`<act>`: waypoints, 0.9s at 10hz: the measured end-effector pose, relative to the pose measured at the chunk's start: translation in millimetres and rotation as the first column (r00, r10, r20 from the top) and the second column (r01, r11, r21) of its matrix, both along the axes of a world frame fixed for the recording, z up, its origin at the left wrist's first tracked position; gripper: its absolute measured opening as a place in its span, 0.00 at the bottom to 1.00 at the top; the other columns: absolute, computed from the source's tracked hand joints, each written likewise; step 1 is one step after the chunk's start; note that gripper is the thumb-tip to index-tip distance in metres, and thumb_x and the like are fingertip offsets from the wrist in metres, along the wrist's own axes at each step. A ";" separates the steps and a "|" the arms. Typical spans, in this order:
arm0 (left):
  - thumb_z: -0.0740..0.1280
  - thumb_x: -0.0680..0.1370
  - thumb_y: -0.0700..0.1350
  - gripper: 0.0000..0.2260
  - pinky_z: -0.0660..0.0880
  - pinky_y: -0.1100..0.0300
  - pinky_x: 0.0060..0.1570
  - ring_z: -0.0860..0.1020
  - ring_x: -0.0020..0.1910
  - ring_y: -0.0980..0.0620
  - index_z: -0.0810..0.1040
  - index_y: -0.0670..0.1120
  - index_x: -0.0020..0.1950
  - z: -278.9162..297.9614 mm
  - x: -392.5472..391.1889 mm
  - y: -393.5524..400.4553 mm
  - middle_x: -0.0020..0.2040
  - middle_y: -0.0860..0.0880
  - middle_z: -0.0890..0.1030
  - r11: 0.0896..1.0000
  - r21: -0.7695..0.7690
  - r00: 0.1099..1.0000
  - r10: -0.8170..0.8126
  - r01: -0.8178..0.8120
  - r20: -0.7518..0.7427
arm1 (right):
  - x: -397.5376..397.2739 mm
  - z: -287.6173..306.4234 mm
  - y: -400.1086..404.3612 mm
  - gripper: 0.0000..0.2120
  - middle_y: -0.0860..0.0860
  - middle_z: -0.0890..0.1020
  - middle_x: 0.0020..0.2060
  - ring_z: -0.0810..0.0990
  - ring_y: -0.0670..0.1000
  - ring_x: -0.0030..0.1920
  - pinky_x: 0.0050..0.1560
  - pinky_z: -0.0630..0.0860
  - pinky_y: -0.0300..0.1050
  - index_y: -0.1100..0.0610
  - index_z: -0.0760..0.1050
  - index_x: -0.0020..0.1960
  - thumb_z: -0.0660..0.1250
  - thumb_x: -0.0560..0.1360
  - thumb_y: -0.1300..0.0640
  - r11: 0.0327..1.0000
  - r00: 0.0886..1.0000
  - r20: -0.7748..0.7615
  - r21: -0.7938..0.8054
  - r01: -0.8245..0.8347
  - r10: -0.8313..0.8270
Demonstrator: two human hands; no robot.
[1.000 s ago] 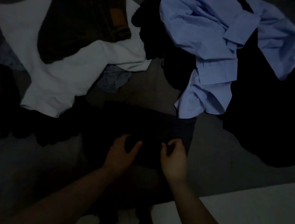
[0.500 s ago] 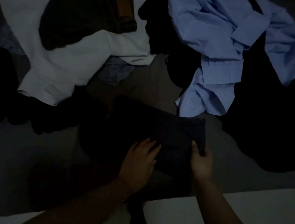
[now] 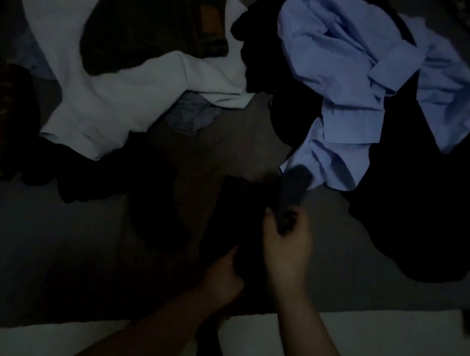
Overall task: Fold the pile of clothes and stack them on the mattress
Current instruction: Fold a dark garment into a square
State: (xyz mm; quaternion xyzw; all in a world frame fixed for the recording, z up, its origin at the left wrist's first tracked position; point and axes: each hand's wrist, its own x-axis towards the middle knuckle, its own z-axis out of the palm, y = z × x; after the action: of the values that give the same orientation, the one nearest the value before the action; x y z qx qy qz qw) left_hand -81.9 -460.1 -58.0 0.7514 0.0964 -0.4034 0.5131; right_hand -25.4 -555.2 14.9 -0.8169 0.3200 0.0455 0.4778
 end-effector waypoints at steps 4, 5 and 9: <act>0.64 0.78 0.45 0.19 0.66 0.60 0.62 0.72 0.64 0.46 0.69 0.41 0.68 -6.6 24.1 57.9 0.65 0.43 0.74 0.870 0.245 0.904 0.408 -0.427 0.128 | -1.3 -58.3 -20.8 0.23 0.53 0.79 0.51 0.77 0.55 0.54 0.62 0.73 0.53 0.56 0.75 0.53 0.73 0.67 0.41 0.954 0.900 -0.436 0.263 0.147 -0.018; 0.62 0.80 0.48 0.23 0.62 0.59 0.67 0.67 0.69 0.45 0.64 0.44 0.73 -15.1 42.4 38.7 0.71 0.43 0.66 0.916 0.242 0.947 0.314 -0.321 0.067 | 7.7 -62.8 -22.5 0.32 0.53 0.79 0.57 0.78 0.55 0.55 0.62 0.74 0.52 0.57 0.73 0.63 0.75 0.65 0.43 0.878 0.859 -0.504 0.446 0.172 0.088; 0.71 0.70 0.53 0.13 0.74 0.58 0.55 0.79 0.49 0.57 0.76 0.55 0.53 33.6 58.4 94.6 0.53 0.54 0.80 0.724 -0.167 0.736 0.616 -0.669 -0.280 | 36.2 -15.3 16.9 0.19 0.58 0.82 0.55 0.80 0.57 0.56 0.55 0.75 0.50 0.61 0.76 0.60 0.67 0.71 0.55 0.438 0.889 -0.409 0.851 0.290 0.207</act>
State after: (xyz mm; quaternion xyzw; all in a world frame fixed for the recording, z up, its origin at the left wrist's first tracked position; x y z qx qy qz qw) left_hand -23.5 -365.5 -24.5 0.5520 0.3512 -0.2832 0.7012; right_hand 10.8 -538.3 -0.4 -0.3937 0.3694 0.3858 0.7481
